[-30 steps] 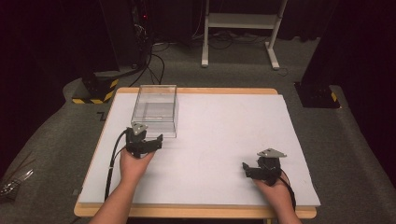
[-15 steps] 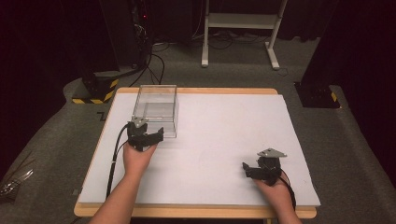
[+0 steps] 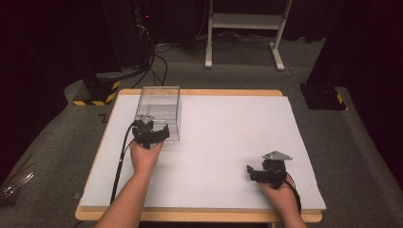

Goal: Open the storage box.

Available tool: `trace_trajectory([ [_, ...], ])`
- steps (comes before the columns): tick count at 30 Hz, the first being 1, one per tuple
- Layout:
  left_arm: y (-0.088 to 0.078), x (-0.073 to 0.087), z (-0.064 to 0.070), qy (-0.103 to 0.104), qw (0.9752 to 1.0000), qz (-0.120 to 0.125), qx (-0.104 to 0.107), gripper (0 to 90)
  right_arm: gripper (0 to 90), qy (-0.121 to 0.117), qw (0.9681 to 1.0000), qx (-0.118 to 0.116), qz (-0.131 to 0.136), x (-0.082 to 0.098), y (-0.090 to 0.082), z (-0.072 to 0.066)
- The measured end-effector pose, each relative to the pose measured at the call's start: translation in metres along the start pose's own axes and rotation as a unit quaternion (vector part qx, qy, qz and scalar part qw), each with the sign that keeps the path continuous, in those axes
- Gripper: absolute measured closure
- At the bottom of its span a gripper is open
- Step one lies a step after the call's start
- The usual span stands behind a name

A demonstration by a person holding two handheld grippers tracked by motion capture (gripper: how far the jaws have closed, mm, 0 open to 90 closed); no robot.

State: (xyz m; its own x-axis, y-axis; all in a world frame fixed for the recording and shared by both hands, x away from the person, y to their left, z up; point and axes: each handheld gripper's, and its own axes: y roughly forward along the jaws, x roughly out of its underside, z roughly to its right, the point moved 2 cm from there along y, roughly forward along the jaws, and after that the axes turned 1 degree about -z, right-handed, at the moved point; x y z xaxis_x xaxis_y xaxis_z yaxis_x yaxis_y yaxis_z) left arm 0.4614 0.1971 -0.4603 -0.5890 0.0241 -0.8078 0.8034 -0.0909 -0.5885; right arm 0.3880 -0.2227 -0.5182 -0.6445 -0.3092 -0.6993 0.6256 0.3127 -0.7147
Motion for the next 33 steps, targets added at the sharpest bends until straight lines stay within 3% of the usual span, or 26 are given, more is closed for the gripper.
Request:
trace_trajectory([
  [7, 0.000, -0.001, 0.000, -0.004, 0.9999, 0.002, -0.013, 17.8, 14.1, 0.000, 1.0000, 0.000, 0.000, 0.000, 0.000, 0.000],
  [10, 0.000, 0.000, 0.003, 0.003, 0.9995, 0.007, -0.029, 23.1, 14.1, -0.001, 1.0000, 0.002, 0.000, 0.000, 0.000, 0.000],
  [15, -0.002, 0.001, 0.009, 0.007, 0.9991, 0.016, -0.037, 31.9, 14.1, 0.000, 1.0000, 0.001, 0.000, 0.000, 0.000, 0.000],
  [33, -0.009, 0.006, 0.012, 0.012, 0.9989, 0.019, -0.040, 32.1, 14.1, 0.001, 1.0000, 0.001, 0.000, 0.000, 0.000, 0.000],
])
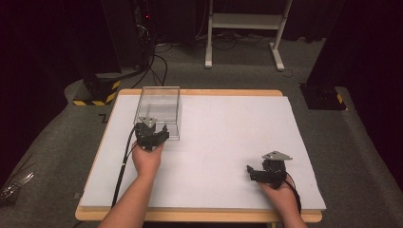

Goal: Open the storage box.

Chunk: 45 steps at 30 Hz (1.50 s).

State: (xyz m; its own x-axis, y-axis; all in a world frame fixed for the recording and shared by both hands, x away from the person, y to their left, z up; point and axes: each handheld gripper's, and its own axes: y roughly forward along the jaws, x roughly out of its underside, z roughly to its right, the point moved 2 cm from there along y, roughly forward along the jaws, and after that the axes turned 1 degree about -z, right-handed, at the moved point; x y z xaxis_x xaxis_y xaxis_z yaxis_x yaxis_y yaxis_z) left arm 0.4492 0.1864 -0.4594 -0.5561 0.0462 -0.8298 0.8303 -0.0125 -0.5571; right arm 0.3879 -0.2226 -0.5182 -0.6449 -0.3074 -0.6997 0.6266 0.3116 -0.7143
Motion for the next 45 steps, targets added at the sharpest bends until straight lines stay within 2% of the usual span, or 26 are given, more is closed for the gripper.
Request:
trace_trajectory([
  [13, -0.013, 0.009, 0.000, 0.010, 0.9999, 0.003, 0.003, 32.2, 14.2, 0.000, 1.0000, -0.001, -0.001, 0.000, 0.000, 0.000],
  [45, -0.055, 0.042, 0.000, 0.019, 0.9995, 0.020, 0.018, 32.2, 14.1, 0.002, 1.0000, -0.002, -0.001, 0.000, 0.000, 0.000],
])
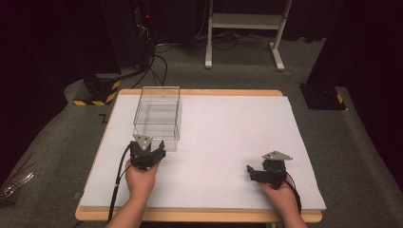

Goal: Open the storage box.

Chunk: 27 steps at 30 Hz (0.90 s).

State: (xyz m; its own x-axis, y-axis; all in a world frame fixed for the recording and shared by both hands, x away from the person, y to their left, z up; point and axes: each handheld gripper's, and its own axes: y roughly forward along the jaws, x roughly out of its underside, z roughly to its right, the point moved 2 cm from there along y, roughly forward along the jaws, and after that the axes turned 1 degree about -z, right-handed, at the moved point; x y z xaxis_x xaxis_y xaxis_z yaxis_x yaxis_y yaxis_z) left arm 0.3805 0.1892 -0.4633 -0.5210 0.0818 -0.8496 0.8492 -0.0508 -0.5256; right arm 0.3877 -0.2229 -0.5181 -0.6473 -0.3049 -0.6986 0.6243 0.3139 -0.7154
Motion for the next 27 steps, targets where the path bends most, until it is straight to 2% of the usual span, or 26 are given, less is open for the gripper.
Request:
trace_trajectory([
  [16, -0.030, 0.024, 0.003, 0.004, 0.9999, 0.015, 0.004, 32.2, 14.2, -0.002, 1.0000, 0.002, 0.001, 0.000, 0.000, 0.000],
  [27, -0.045, 0.039, 0.005, 0.008, 0.9997, 0.019, 0.008, 32.2, 14.2, -0.002, 1.0000, 0.003, 0.000, 0.000, 0.000, -0.001],
])
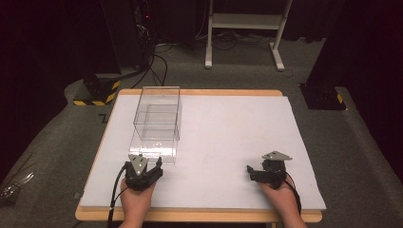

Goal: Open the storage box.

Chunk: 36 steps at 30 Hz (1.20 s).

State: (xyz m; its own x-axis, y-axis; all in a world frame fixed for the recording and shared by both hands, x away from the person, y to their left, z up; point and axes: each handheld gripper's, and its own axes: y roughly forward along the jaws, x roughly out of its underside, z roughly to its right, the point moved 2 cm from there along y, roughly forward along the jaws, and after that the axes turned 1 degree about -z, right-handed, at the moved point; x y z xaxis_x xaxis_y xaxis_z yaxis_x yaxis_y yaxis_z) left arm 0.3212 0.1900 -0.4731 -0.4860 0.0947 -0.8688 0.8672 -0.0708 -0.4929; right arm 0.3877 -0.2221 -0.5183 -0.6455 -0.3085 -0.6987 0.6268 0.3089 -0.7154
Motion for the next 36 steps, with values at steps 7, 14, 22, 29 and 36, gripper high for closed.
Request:
trace_trajectory([
  [7, -0.009, 0.005, 0.002, 0.000, 1.0000, 0.002, 0.002, 32.2, 14.2, 0.000, 1.0000, 0.000, 0.000, 0.000, 0.000, 0.000],
  [14, -0.013, 0.009, 0.002, 0.000, 1.0000, 0.005, 0.004, 32.1, 14.2, -0.001, 1.0000, 0.000, 0.000, 0.000, 0.000, 0.000],
  [22, -0.017, 0.007, -0.003, 0.000, 0.9997, -0.001, 0.026, 31.2, 14.2, -0.001, 1.0000, 0.002, -0.001, 0.000, 0.000, -0.001],
  [29, -0.026, 0.006, -0.006, -0.005, 0.9991, 0.006, 0.042, 27.1, 14.2, -0.001, 1.0000, 0.001, -0.001, 0.000, 0.000, 0.000],
  [36, -0.034, 0.000, -0.011, 0.000, 0.9981, 0.016, 0.060, 29.4, 14.2, -0.001, 1.0000, 0.001, -0.002, 0.000, 0.000, -0.001],
])
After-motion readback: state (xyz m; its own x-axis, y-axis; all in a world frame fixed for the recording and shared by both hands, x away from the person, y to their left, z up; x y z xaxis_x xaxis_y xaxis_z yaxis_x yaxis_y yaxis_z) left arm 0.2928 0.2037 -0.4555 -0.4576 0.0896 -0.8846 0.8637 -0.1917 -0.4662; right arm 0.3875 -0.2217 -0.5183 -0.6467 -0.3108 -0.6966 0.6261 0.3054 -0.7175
